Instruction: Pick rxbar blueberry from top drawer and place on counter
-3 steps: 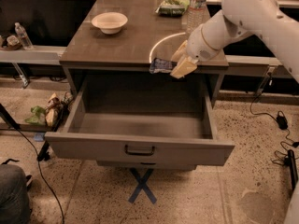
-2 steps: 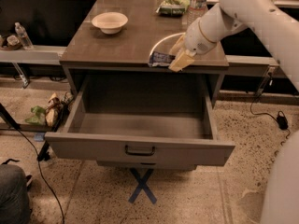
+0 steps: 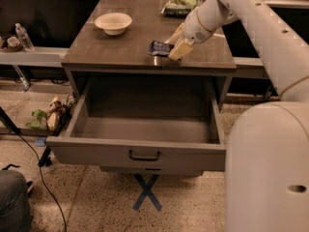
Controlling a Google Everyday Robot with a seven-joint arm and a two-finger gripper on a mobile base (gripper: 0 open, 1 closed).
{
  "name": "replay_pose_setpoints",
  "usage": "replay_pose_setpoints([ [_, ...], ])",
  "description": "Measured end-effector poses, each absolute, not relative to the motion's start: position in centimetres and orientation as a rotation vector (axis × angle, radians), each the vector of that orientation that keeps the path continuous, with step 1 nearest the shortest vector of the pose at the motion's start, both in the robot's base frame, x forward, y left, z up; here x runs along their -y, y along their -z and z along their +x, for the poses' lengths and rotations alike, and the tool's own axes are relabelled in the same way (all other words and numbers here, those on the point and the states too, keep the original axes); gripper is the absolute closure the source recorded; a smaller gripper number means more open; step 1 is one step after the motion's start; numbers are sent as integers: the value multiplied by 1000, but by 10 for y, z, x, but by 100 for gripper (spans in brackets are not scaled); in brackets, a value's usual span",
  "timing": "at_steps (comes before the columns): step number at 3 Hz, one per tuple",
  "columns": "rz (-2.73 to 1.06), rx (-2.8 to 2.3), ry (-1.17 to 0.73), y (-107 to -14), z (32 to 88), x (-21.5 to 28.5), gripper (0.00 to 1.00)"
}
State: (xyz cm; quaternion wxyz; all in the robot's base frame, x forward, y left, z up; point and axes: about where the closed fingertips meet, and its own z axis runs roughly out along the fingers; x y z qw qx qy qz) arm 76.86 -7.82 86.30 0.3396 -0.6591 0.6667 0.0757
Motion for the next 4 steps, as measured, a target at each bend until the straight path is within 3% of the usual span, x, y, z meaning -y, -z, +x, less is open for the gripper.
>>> replay_pose_setpoints([
  [2,-1700,-1738,-204,-855,796,70,51],
  [4,-1677,-1751,-193,-884,780,91,5],
])
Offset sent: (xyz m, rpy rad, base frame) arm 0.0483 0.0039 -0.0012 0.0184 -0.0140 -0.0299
